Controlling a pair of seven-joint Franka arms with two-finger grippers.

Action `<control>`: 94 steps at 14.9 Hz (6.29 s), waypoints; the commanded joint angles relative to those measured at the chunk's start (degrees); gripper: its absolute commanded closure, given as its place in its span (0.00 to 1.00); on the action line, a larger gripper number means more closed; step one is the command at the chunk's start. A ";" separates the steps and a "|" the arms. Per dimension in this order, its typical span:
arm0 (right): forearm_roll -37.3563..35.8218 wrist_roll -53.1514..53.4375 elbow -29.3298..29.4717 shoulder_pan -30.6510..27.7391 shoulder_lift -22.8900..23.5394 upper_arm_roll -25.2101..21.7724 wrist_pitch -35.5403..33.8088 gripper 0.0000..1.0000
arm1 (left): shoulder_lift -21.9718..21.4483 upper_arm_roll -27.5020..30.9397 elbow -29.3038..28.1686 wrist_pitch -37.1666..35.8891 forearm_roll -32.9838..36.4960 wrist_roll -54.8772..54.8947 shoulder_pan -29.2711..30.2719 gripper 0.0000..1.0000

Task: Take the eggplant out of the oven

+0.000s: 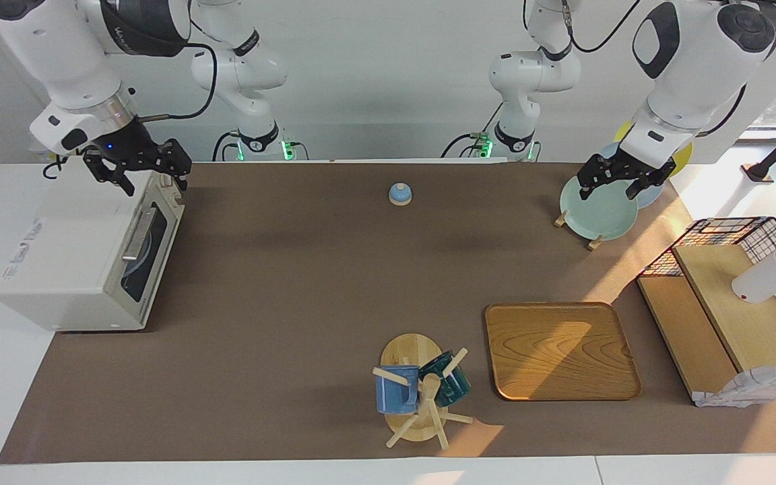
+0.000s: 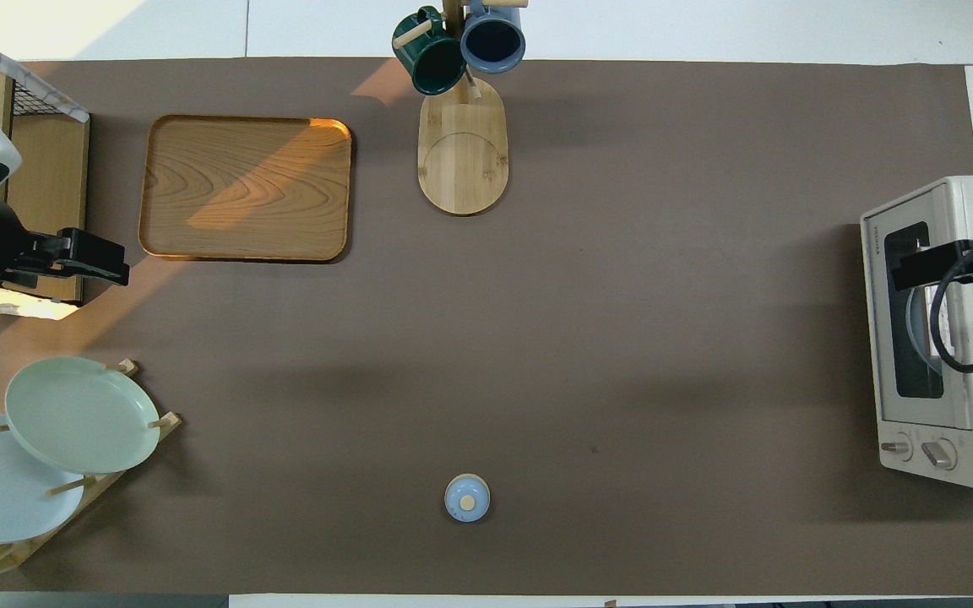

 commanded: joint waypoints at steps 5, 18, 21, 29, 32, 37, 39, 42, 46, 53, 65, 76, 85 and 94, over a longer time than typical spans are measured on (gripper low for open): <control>0.15 0.49 -0.42 -0.59 -0.90 0.24 1.30 0.00 | -0.38 -0.77 0.23 -0.38 -0.11 0.32 1.04 0.00; -10.73 1.80 -16.23 -1.03 -6.43 -0.11 11.66 1.00 | -0.38 -0.77 0.23 -0.38 -0.03 0.32 1.04 0.00; -12.49 8.30 -18.96 -1.12 -6.44 -0.11 14.04 1.00 | -0.38 -0.77 0.23 -0.38 -0.11 0.32 1.04 0.00; -17.95 8.22 -21.25 -2.18 -4.24 -0.11 18.69 1.00 | -0.38 -0.77 0.23 -0.38 -0.11 0.32 1.04 0.00; -17.95 6.20 -22.65 -4.46 -3.54 -0.02 21.59 1.00 | -0.38 -0.77 0.23 -0.38 -0.11 0.32 1.04 0.00; -17.69 8.65 -23.71 -4.46 -2.75 -0.02 23.35 1.00 | -0.38 -0.77 0.23 -0.38 -0.03 0.32 1.04 0.00; -17.25 8.75 -24.24 -4.03 -2.66 0.07 23.89 1.00 | -0.38 -0.77 0.23 -0.38 -0.11 0.23 1.04 0.00; -16.99 9.10 -24.33 -3.76 -2.05 0.15 25.20 1.00 | -0.38 -0.77 0.23 -0.38 -0.11 0.32 1.04 0.00; -16.29 12.79 -25.03 -0.86 0.15 0.24 28.97 1.00 | -0.38 -0.77 0.23 -0.38 -0.11 0.32 1.04 0.00; -11.54 14.01 -27.31 2.73 6.04 0.15 38.47 1.00 | -0.38 -0.77 0.23 -0.47 -0.11 0.32 1.04 0.00; -9.34 16.74 -28.90 3.10 12.37 0.24 44.80 1.00 | -0.38 -0.77 0.23 -0.38 -0.11 0.32 1.04 0.00; -3.28 16.75 -27.77 4.59 10.89 2.35 37.44 1.00 | -0.38 -0.77 0.23 -0.38 -0.11 0.32 1.04 0.00; -5.12 19.29 -24.68 -1.37 2.18 2.09 24.06 0.27 | -0.38 -0.77 0.23 -0.38 -0.11 0.32 1.04 0.00; -5.30 15.71 -30.39 -2.79 0.42 2.00 29.59 0.51 | -0.38 -0.77 0.23 -0.38 -0.11 0.32 1.04 0.00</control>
